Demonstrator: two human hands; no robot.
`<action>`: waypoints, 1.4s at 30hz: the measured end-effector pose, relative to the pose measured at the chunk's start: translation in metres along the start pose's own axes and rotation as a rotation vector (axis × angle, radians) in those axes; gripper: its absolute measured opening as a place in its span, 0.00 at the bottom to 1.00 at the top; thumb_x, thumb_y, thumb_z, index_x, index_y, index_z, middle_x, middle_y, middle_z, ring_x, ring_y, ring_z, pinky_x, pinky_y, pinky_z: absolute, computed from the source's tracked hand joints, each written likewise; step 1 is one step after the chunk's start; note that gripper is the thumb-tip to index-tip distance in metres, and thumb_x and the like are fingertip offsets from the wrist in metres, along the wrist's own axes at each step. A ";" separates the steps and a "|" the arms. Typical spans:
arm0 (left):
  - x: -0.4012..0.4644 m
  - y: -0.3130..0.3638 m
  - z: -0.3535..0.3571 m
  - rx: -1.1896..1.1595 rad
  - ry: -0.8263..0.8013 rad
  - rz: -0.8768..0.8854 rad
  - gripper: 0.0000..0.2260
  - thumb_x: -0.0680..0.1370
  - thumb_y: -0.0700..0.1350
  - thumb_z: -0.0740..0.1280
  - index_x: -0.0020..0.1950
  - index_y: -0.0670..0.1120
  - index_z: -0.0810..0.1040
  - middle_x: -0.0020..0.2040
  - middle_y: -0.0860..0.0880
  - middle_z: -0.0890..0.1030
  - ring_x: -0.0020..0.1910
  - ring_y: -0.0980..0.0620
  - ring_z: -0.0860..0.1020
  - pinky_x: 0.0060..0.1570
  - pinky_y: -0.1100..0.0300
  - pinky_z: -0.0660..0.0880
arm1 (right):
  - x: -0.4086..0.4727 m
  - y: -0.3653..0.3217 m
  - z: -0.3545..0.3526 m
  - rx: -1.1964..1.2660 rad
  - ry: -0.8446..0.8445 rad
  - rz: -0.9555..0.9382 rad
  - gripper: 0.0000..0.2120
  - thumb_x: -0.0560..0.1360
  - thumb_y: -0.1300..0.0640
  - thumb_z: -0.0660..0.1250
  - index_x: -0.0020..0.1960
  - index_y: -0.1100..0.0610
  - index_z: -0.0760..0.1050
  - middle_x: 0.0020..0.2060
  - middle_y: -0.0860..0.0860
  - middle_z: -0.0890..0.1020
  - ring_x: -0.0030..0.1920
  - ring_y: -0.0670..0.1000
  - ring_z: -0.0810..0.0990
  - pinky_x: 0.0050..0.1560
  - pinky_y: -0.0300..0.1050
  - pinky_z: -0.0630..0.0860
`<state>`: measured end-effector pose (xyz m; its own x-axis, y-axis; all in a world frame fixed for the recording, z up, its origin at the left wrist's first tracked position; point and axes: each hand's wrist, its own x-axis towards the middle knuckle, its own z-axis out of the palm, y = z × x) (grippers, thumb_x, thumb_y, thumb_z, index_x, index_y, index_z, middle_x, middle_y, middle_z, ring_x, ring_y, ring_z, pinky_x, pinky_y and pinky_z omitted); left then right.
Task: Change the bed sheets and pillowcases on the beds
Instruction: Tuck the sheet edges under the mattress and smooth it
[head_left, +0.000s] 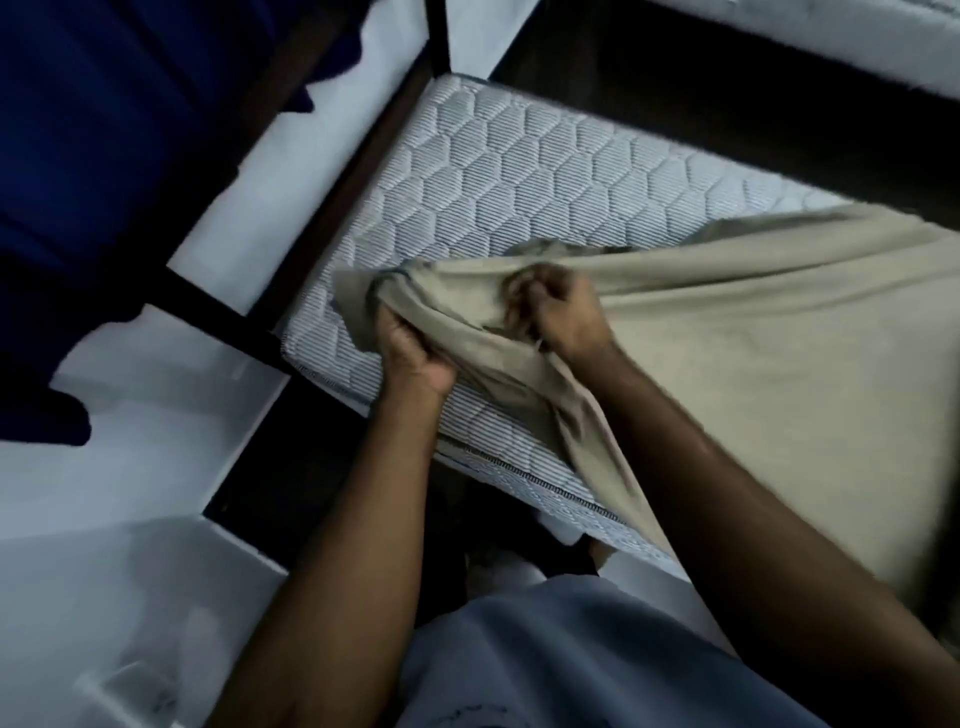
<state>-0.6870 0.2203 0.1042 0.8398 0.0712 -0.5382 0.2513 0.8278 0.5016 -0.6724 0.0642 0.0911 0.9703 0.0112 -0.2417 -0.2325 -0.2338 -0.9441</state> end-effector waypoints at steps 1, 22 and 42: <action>0.000 0.007 -0.008 0.019 -0.006 -0.001 0.15 0.81 0.53 0.56 0.52 0.46 0.78 0.48 0.46 0.84 0.49 0.47 0.83 0.51 0.52 0.81 | 0.008 -0.005 0.003 -0.040 0.106 -0.092 0.09 0.74 0.61 0.59 0.44 0.51 0.77 0.35 0.49 0.81 0.33 0.52 0.78 0.30 0.40 0.73; -0.059 0.072 -0.122 -0.008 0.452 0.186 0.07 0.77 0.44 0.70 0.51 0.43 0.83 0.48 0.42 0.85 0.49 0.42 0.82 0.50 0.51 0.79 | 0.076 -0.049 0.097 -0.523 0.082 -0.173 0.15 0.75 0.64 0.59 0.61 0.65 0.73 0.57 0.64 0.77 0.58 0.62 0.76 0.58 0.49 0.70; -0.025 0.037 -0.083 0.260 0.457 0.132 0.08 0.74 0.51 0.75 0.47 0.47 0.85 0.50 0.41 0.86 0.51 0.40 0.84 0.53 0.47 0.81 | 0.038 -0.018 0.042 -1.233 -0.663 0.233 0.11 0.79 0.55 0.66 0.50 0.62 0.82 0.42 0.56 0.86 0.32 0.49 0.82 0.36 0.43 0.79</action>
<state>-0.7384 0.2956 0.0800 0.5920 0.4477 -0.6701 0.3174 0.6348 0.7045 -0.6345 0.1098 0.0896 0.6274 0.2215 -0.7465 0.1607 -0.9749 -0.1542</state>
